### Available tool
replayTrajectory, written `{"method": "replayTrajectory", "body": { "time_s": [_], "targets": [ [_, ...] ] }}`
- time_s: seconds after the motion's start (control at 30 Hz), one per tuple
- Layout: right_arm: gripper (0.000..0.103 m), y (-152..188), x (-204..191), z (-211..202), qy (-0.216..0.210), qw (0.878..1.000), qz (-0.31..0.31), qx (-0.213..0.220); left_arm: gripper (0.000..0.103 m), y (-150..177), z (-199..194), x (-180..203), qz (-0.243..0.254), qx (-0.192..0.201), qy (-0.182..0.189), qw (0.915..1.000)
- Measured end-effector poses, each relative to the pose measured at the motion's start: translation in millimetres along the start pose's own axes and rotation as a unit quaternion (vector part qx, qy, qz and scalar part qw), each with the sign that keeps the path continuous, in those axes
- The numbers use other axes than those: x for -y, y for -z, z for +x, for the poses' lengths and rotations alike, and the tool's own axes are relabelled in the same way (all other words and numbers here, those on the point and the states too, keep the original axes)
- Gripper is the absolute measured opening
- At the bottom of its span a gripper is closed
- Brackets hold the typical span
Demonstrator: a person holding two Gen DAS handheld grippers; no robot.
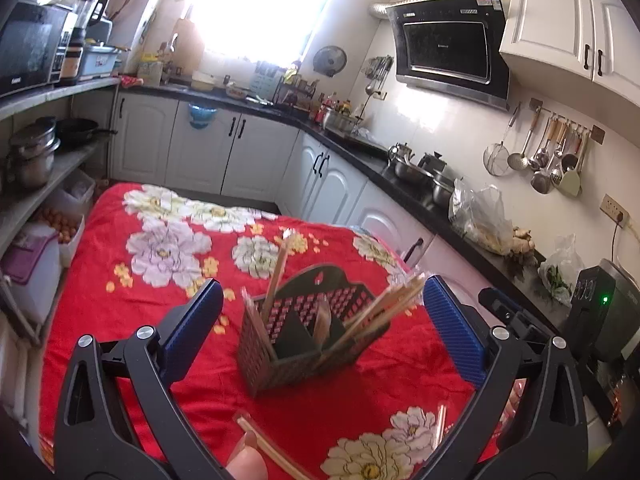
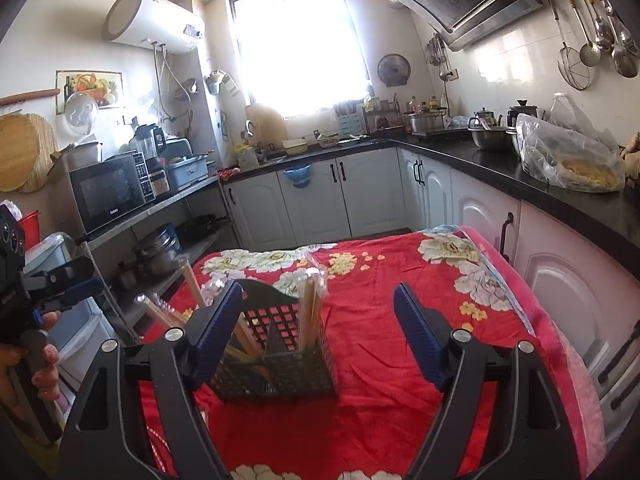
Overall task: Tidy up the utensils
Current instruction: 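Pull both open tools back toward the last wrapped chopsticks on the cloth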
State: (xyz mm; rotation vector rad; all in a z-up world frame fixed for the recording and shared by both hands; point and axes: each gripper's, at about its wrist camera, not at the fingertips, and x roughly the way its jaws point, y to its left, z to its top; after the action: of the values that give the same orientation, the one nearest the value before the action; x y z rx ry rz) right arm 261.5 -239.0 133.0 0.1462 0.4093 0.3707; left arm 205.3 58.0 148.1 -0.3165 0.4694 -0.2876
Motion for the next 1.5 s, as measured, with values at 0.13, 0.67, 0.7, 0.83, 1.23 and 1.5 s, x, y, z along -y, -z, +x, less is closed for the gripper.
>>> {"method": "replayTrajectory", "body": {
  "time_s": [0.13,0.67,0.7,0.83,1.23,1.5],
  "targets": [
    [0.079,6.9,-1.2,-8.6,-0.001,1.0,-0.001,-0.003,0.092,12.6,-1.6,1.5,-0.004,-0.009,0.0,1.0],
    [0.084,52.1,-7.9,-23.4,-0.014,0.999,-0.007,-0.05,0.092,72.8,9.2,-9.6,-0.04,-0.063,-0.008,0.9972],
    [0.084,57.1,-8.5,-23.2,-0.016,0.998,-0.006,-0.055,0.092,76.9,10.9,-10.3,-0.042,-0.068,-0.008,0.9968],
    [0.084,72.3,-9.9,-19.9,-0.019,0.997,-0.005,-0.074,0.092,93.4,17.4,-14.2,-0.049,-0.087,-0.012,0.9949],
    [0.084,102.9,-1.8,-14.5,-0.011,0.993,0.004,-0.121,0.092,129.0,41.2,-17.0,-0.049,-0.137,-0.026,0.989],
    [0.085,119.3,8.2,-11.4,0.002,0.989,0.012,-0.149,0.092,147.4,55.5,-16.2,-0.047,-0.169,-0.027,0.9842]
  ]
}}
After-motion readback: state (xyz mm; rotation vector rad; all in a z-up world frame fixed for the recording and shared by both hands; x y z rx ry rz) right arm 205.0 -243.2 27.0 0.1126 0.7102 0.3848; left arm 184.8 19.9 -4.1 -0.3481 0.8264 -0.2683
